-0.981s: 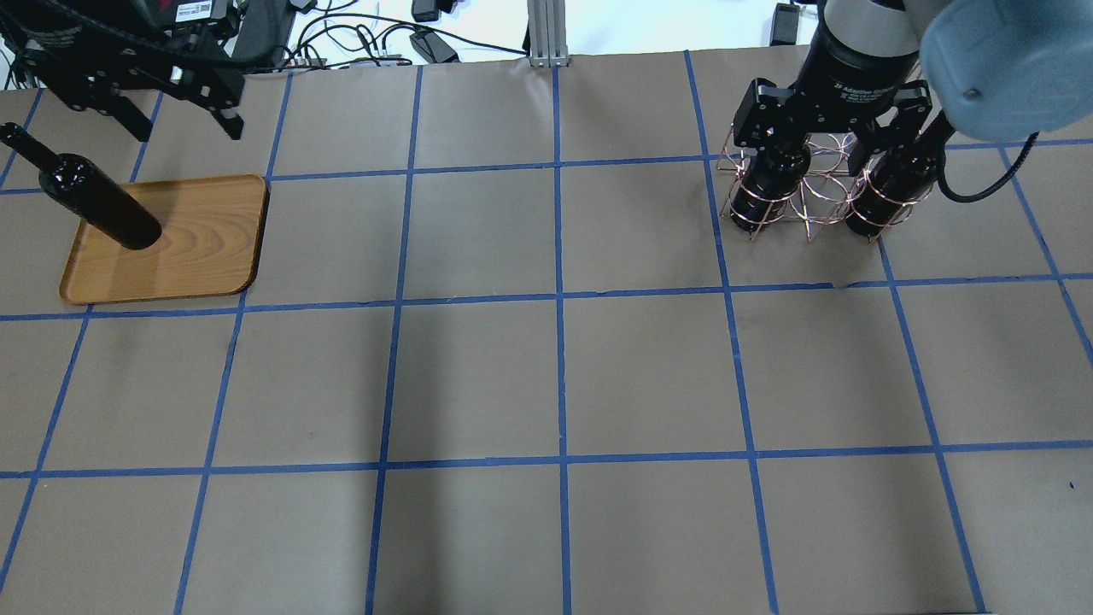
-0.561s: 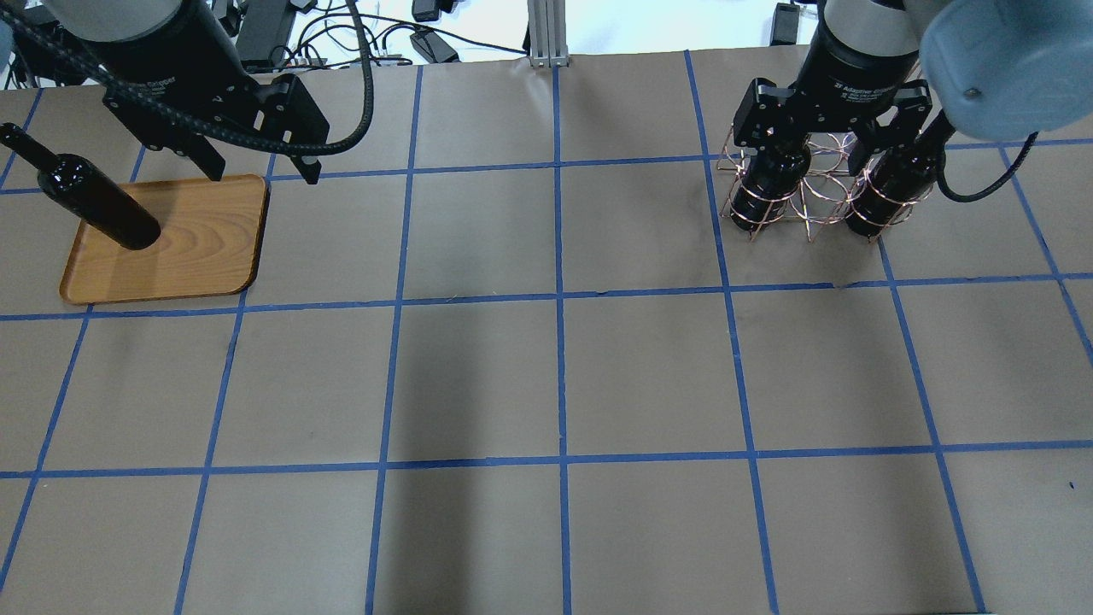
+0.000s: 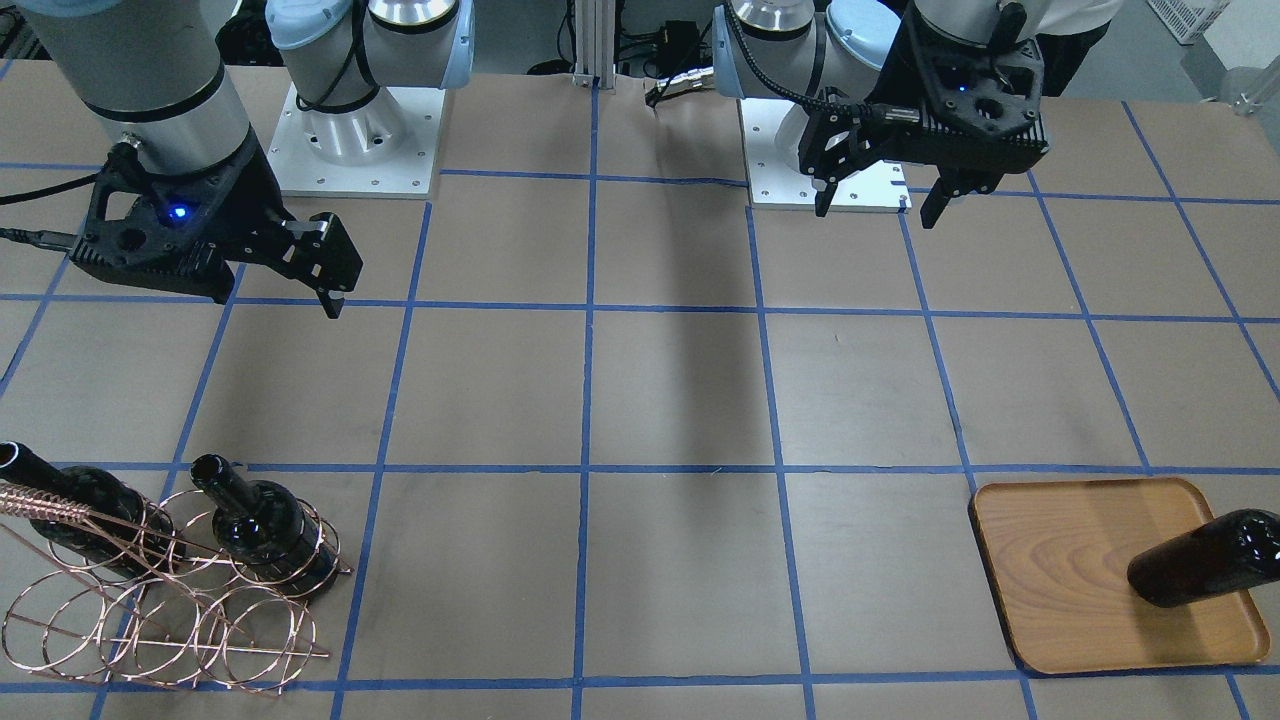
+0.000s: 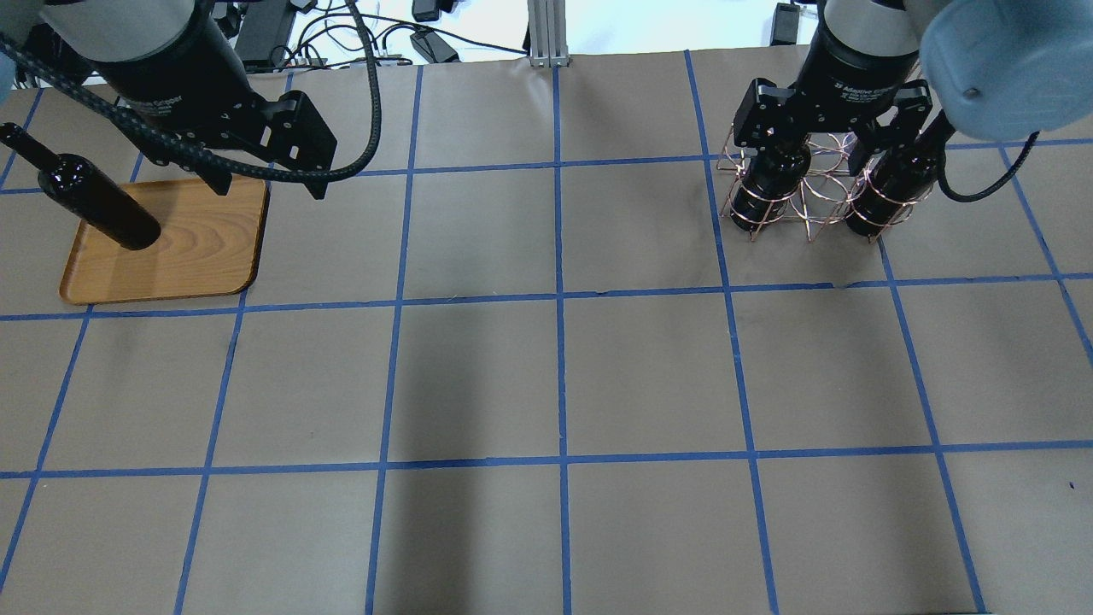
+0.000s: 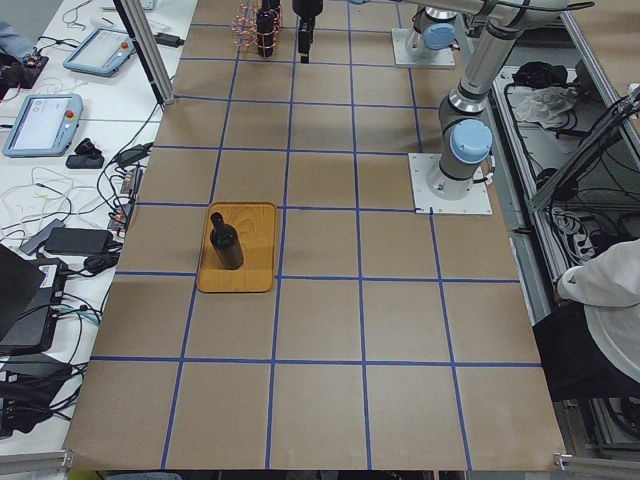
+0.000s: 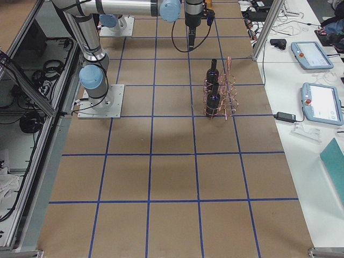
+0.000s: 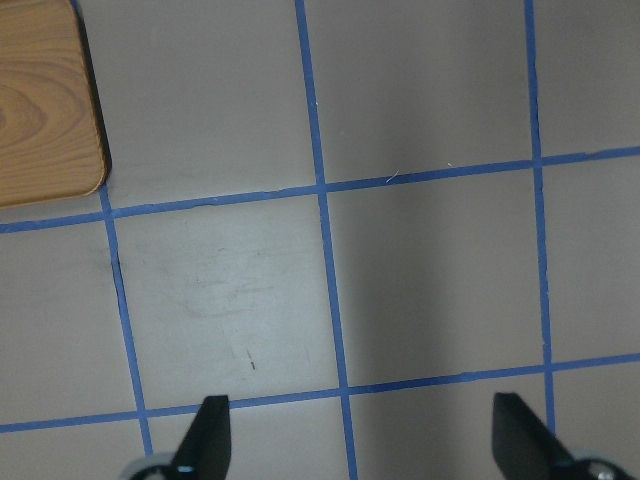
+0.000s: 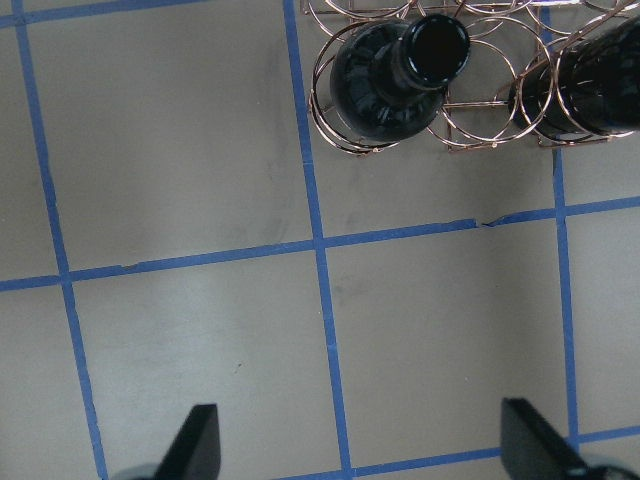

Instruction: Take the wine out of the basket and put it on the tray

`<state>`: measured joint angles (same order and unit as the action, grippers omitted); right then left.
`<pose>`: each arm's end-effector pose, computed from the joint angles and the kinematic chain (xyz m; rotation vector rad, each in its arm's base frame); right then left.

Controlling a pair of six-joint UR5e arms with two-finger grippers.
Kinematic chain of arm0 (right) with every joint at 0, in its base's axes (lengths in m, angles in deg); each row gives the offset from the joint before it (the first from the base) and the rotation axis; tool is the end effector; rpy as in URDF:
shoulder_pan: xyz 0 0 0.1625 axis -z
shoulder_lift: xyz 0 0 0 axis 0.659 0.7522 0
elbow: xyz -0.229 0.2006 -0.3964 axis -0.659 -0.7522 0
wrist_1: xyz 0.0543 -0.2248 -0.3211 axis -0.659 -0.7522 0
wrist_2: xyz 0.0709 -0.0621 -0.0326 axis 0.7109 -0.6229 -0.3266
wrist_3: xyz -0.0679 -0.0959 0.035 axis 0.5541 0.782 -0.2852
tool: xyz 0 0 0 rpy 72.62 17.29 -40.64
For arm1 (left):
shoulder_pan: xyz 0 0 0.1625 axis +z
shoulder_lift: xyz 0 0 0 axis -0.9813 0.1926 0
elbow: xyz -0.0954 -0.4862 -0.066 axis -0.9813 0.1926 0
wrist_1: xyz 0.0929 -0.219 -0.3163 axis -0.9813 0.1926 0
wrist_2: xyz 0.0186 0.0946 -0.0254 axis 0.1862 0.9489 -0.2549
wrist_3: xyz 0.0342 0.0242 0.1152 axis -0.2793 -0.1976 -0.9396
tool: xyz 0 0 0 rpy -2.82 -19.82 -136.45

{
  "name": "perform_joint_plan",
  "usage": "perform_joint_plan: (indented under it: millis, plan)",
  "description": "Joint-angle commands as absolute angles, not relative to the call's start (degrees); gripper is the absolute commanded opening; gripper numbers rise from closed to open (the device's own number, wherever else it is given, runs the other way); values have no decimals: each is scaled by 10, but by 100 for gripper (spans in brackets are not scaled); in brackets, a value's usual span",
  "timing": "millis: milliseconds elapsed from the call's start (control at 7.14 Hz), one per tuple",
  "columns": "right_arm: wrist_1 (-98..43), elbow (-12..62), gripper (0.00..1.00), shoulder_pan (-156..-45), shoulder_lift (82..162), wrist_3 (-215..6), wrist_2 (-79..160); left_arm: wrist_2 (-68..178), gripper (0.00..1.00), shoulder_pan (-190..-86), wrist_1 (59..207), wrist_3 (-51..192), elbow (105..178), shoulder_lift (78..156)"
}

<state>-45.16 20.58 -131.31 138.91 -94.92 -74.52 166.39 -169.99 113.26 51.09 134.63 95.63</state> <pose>0.1296 -0.5083 0.5295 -0.1824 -3.1018 0.0726 -0.1420 -0.4528 0.5932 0.1626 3.1352 -0.0469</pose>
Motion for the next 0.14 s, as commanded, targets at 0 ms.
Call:
perform_joint_plan:
  millis: [0]
  plan:
    - [-451, 206, 100, -1313, 1389, -949, -745, 1660, 92, -1699, 1133, 509, 1349, 959]
